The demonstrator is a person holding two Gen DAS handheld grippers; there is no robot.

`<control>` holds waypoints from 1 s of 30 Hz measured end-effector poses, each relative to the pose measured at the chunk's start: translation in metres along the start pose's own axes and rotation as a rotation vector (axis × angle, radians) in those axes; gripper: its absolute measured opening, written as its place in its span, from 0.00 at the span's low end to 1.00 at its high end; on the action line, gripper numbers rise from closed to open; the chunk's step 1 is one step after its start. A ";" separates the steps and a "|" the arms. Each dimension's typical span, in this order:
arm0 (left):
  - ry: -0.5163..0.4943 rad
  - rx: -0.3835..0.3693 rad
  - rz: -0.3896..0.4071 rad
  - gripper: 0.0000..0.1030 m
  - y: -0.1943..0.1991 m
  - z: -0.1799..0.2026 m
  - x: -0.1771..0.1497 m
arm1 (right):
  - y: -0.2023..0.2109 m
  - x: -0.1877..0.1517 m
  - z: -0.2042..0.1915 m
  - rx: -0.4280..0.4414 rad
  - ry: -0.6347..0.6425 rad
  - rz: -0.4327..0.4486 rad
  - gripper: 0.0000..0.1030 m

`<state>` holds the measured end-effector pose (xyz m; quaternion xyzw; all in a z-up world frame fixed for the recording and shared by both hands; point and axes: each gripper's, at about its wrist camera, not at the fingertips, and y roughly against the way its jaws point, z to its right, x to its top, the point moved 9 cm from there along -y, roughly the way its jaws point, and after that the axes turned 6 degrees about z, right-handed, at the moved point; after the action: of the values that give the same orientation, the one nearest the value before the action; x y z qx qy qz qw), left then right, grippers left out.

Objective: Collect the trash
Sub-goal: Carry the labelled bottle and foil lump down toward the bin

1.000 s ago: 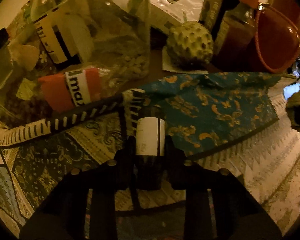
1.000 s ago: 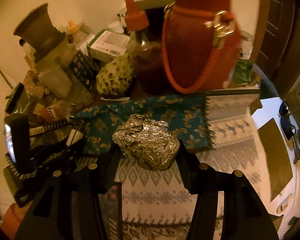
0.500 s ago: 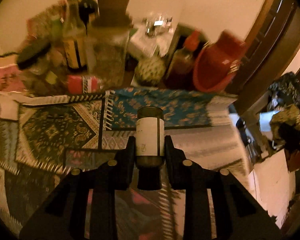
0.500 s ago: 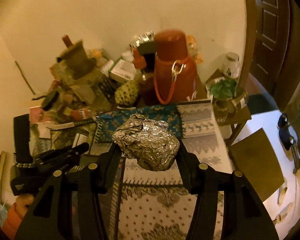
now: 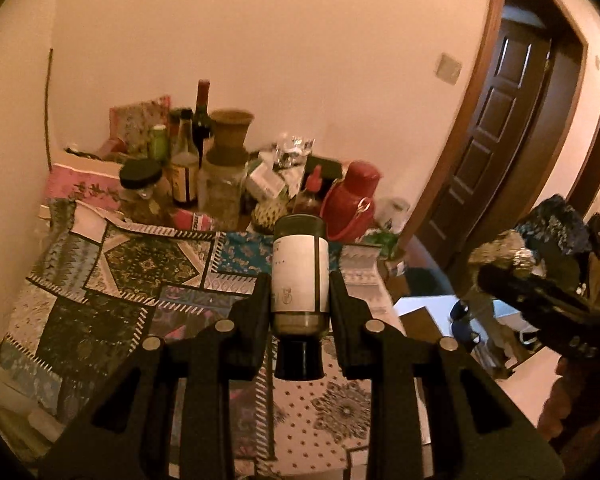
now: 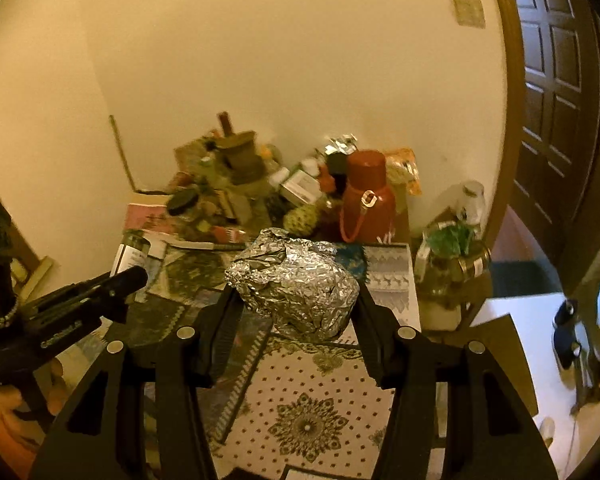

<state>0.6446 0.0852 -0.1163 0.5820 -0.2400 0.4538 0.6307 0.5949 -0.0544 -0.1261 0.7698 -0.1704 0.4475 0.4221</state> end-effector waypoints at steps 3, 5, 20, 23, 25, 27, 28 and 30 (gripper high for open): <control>0.007 -0.013 0.038 0.27 0.031 0.004 0.002 | 0.022 0.002 -0.015 0.024 0.012 0.032 0.49; 0.007 -0.020 0.056 0.26 0.046 0.005 0.002 | 0.035 0.002 -0.028 0.036 0.019 0.051 0.49; -0.083 -0.116 0.108 0.26 0.185 -0.045 -0.045 | 0.114 -0.061 -0.119 -0.057 -0.027 0.087 0.49; -0.105 -0.120 0.094 0.26 0.216 -0.063 -0.065 | 0.129 -0.081 -0.142 -0.074 -0.042 0.084 0.49; -0.116 -0.126 0.090 0.27 0.233 -0.073 -0.077 | 0.140 -0.097 -0.159 -0.085 -0.051 0.081 0.49; -0.130 -0.127 0.085 0.27 0.249 -0.085 -0.091 | 0.148 -0.110 -0.170 -0.095 -0.058 0.078 0.49; -0.135 -0.124 0.077 0.27 0.256 -0.091 -0.098 | 0.151 -0.119 -0.177 -0.100 -0.064 0.068 0.49; -0.135 -0.126 0.055 0.27 0.266 -0.099 -0.111 | 0.156 -0.132 -0.185 -0.104 -0.076 0.048 0.49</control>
<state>0.3433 0.1232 -0.0920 0.5637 -0.3258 0.4146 0.6358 0.3229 -0.0122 -0.1137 0.7591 -0.2274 0.4184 0.4438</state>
